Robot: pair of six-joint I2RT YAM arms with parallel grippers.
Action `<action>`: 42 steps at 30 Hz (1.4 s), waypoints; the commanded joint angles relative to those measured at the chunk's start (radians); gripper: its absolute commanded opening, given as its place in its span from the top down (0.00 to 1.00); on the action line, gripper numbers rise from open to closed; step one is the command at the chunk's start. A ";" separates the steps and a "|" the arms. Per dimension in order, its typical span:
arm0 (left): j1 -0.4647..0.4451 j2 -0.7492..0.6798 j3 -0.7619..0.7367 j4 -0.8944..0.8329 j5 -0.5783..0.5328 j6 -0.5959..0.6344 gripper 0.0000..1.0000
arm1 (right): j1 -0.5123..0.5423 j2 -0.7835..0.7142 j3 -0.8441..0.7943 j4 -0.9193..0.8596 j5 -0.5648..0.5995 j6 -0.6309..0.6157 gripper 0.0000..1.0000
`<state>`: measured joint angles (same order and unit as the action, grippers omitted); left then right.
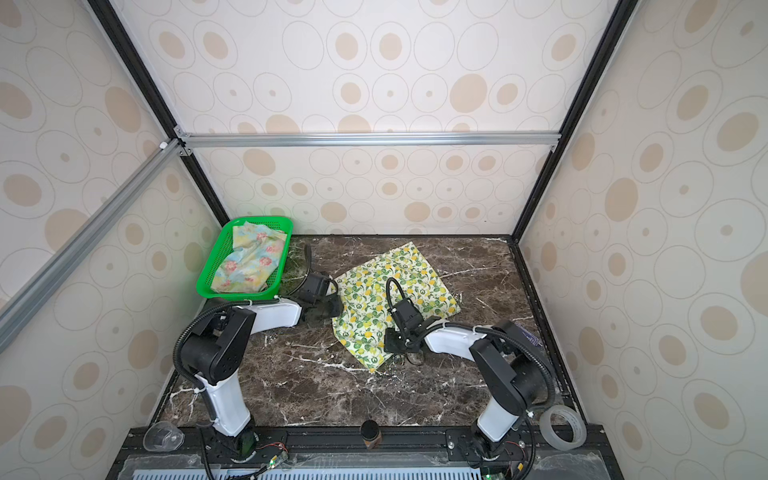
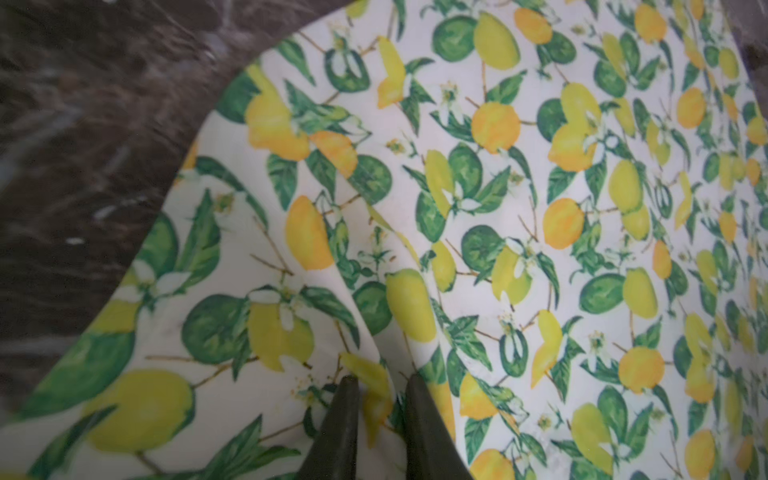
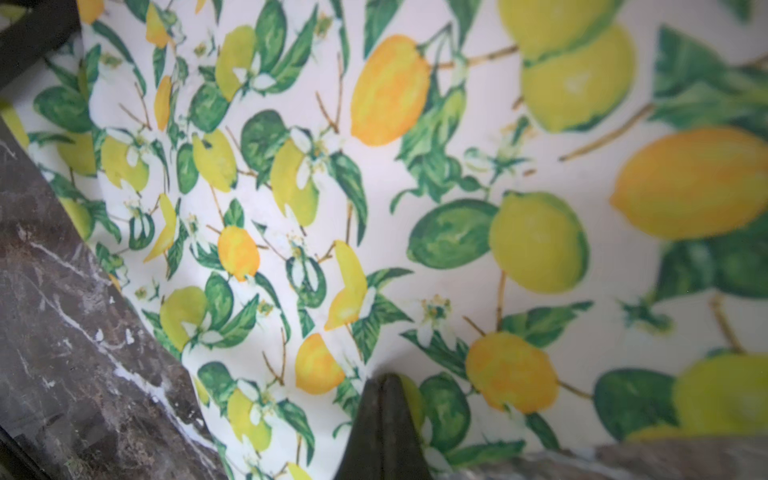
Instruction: Fold and stack the skirts
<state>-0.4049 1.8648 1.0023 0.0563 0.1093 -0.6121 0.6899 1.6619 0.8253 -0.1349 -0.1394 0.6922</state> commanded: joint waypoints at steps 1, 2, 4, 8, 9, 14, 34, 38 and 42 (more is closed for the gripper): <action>0.026 -0.007 0.059 -0.048 -0.078 0.051 0.77 | 0.046 0.050 0.030 -0.024 0.037 0.055 1.00; 0.026 -0.019 0.076 -0.060 -0.090 0.068 0.76 | 0.051 0.059 0.049 -0.012 0.032 0.057 1.00; 0.026 -0.040 0.094 -0.084 -0.094 0.085 0.73 | 0.053 0.071 0.083 0.010 0.008 0.054 1.00; 0.017 -0.118 0.047 -0.112 -0.079 0.089 0.69 | 0.041 0.053 0.139 -0.021 0.004 0.025 1.00; 0.008 -0.142 0.023 -0.118 -0.080 0.088 0.69 | 0.029 0.040 0.140 -0.023 -0.010 0.019 1.00; -0.063 -0.224 -0.090 -0.129 -0.059 0.055 0.68 | -0.076 -0.049 0.073 -0.025 -0.071 0.011 1.00; -0.214 -0.202 -0.293 0.025 0.045 -0.105 0.70 | -0.314 -0.002 0.008 -0.026 0.004 -0.155 1.00; -0.253 -0.210 -0.319 0.042 0.055 -0.143 0.70 | -0.340 0.031 0.014 -0.026 0.017 -0.175 1.00; -0.285 -0.226 -0.332 0.039 0.061 -0.172 0.70 | -0.366 0.026 0.023 -0.060 0.044 -0.213 1.00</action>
<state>-0.6636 1.6447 0.7033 0.1478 0.1562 -0.7307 0.3397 1.6722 0.8433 -0.1524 -0.1364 0.5179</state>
